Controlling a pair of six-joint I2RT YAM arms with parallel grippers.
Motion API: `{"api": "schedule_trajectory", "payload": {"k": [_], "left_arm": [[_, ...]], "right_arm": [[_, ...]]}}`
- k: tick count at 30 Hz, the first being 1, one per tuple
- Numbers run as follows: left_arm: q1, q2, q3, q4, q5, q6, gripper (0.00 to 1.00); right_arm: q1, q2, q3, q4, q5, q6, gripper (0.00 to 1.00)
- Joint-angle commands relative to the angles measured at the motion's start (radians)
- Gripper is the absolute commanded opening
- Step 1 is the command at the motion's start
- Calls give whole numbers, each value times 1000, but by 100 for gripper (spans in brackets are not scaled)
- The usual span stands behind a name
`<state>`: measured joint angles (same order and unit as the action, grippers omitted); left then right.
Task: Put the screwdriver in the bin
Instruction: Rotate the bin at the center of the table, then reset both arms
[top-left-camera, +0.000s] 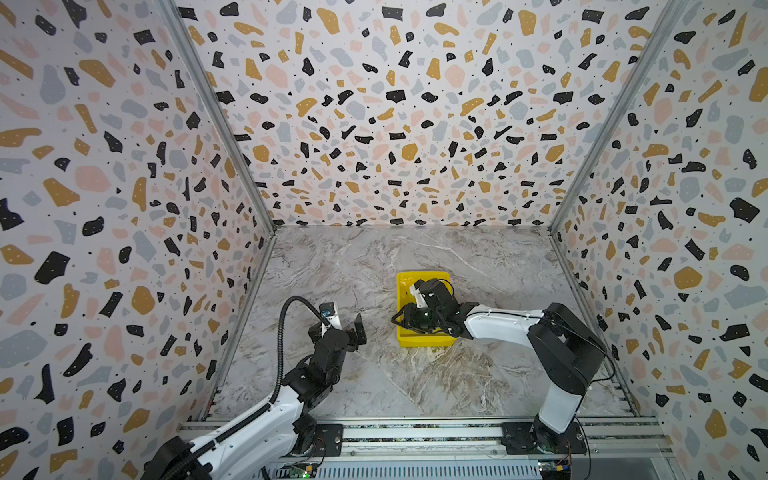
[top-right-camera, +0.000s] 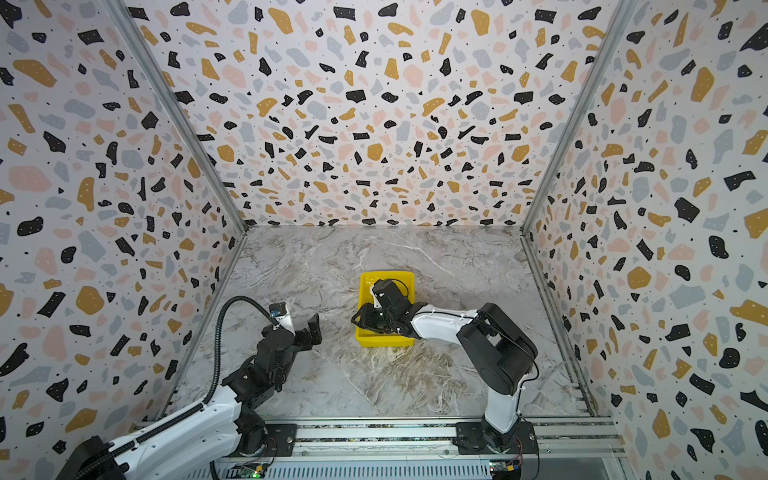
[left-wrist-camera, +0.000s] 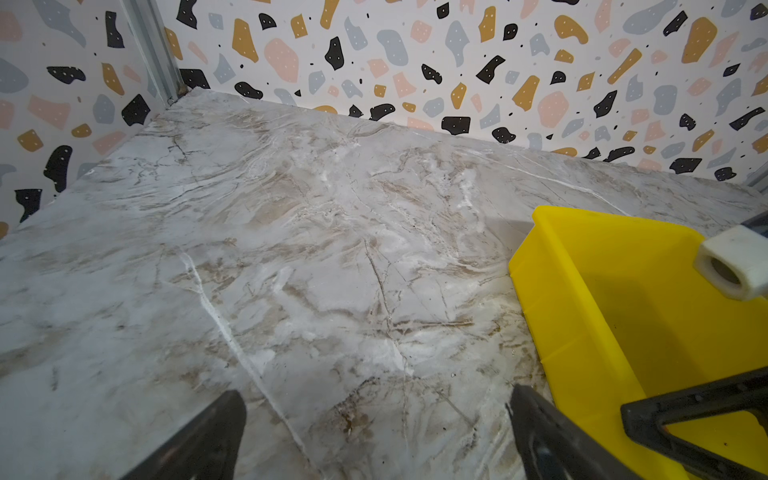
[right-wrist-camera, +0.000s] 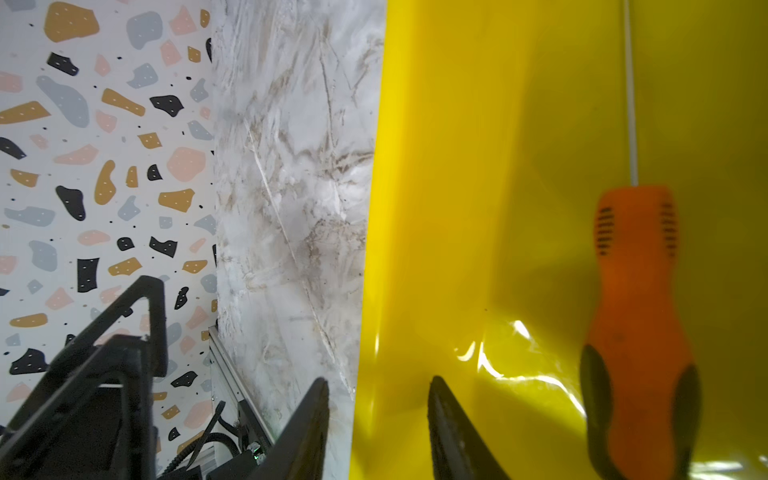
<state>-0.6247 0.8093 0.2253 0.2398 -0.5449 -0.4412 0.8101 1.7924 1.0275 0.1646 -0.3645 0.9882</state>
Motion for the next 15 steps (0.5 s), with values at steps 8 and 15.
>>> {"api": "schedule_trajectory", "payload": {"k": [8, 15], "left_arm": [[-4, -5, 28, 21, -24, -7, 100], [-4, -9, 24, 21, -23, -14, 100]], "right_arm": [[-111, -191, 25, -167, 11, -126, 43], [-474, -384, -31, -321, -6, -308, 49]]}}
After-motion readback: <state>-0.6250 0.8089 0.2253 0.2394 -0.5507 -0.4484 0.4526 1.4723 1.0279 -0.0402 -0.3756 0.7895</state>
